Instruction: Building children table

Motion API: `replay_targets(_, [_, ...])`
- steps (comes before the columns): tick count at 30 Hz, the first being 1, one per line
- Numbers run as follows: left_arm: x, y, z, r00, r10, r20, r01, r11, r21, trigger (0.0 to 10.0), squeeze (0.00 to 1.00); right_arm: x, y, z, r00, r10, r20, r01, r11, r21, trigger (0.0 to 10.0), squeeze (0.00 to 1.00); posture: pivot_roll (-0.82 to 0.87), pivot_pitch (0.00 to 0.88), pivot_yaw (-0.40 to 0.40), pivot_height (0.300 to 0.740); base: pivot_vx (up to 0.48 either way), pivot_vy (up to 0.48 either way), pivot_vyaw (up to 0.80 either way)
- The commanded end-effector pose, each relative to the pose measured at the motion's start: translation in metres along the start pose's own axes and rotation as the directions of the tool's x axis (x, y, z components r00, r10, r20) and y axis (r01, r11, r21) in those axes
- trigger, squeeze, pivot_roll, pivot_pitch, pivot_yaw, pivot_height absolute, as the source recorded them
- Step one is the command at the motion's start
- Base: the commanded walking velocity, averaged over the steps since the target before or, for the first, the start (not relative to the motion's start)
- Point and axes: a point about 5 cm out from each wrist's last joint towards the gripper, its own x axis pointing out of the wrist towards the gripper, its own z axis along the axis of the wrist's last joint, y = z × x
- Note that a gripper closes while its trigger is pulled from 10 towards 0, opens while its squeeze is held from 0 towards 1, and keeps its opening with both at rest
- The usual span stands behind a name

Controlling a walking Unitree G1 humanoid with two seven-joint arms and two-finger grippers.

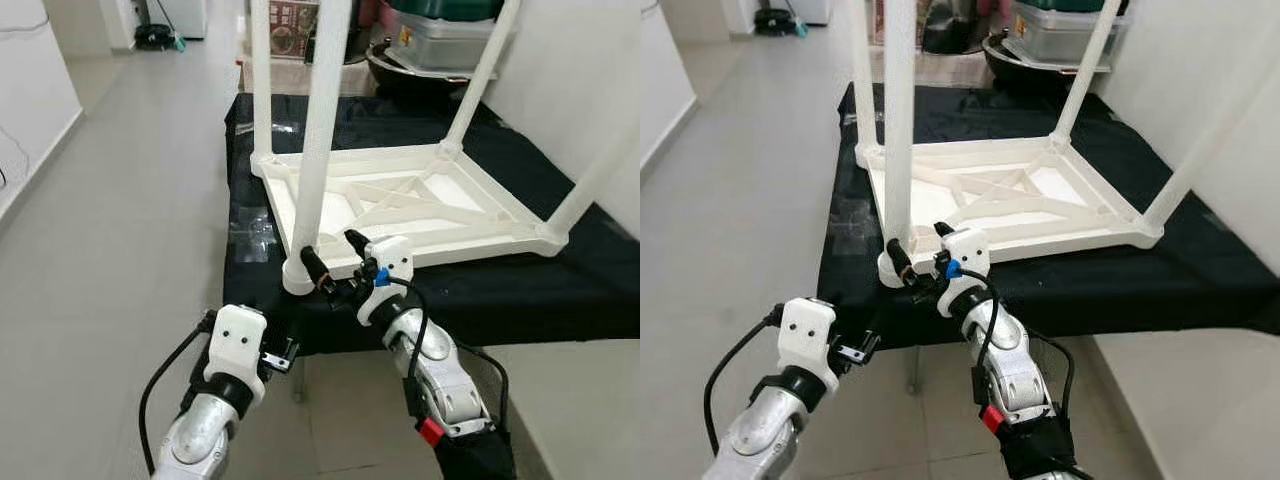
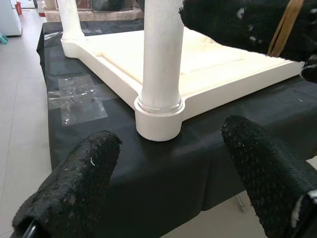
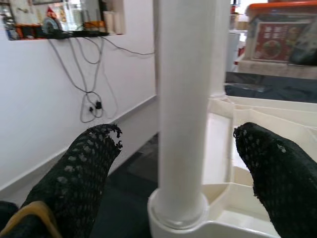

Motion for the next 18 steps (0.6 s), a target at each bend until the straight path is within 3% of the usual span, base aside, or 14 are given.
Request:
replay_targets(1, [-0.002, -0.001, -0.004, 1.000, -0.007, -0.019, 0.007, 1.000, -0.006, 10.0, 0.00, 0.005, 0.000, 0.010, 1.000, -0.002, 0.025, 0.003, 1.000, -0.013, 10.0, 0.00, 0.06, 0.034, -0.102, 0.740, 0.000, 0.000, 0.00])
replay_targets(6, [-0.002, -0.001, -0.004, 1.000, -0.012, -0.018, 0.012, 1.000, -0.008, 10.0, 0.00, 0.012, 0.000, 0.016, 0.999, -0.024, 0.036, 0.025, 0.999, -0.028, 10.0, 0.00, 0.06, 0.034, -0.101, 0.740, 0.000, 0.000, 0.00])
replay_targets(8, [-0.003, -0.002, -0.004, 1.000, -0.012, -0.015, 0.012, 1.000, -0.008, 10.0, 0.00, 0.022, -0.008, 0.016, 0.993, -0.118, 0.016, 0.119, 0.992, -0.046, 10.0, 0.00, 0.07, 0.032, -0.105, 0.740, 0.000, 0.000, 0.00])
replay_targets(11, [-0.003, -0.003, -0.003, 1.000, -0.015, -0.011, 0.015, 1.000, -0.005, 10.0, 0.00, 0.031, -0.013, 0.014, 0.985, -0.171, -0.012, 0.171, 0.984, -0.042, 10.0, 0.00, 0.07, 0.031, -0.109, 0.740, 0.000, 0.000, 0.00])
replay_targets(18, [-0.004, -0.005, -0.003, 1.000, -0.024, -0.016, 0.024, 1.000, 0.007, 10.0, 0.00, 0.044, -0.008, 0.014, 0.987, -0.157, -0.034, 0.158, 0.987, 0.024, 10.0, 0.00, 0.07, 0.033, -0.111, 0.740, 0.000, 0.000, 0.00])
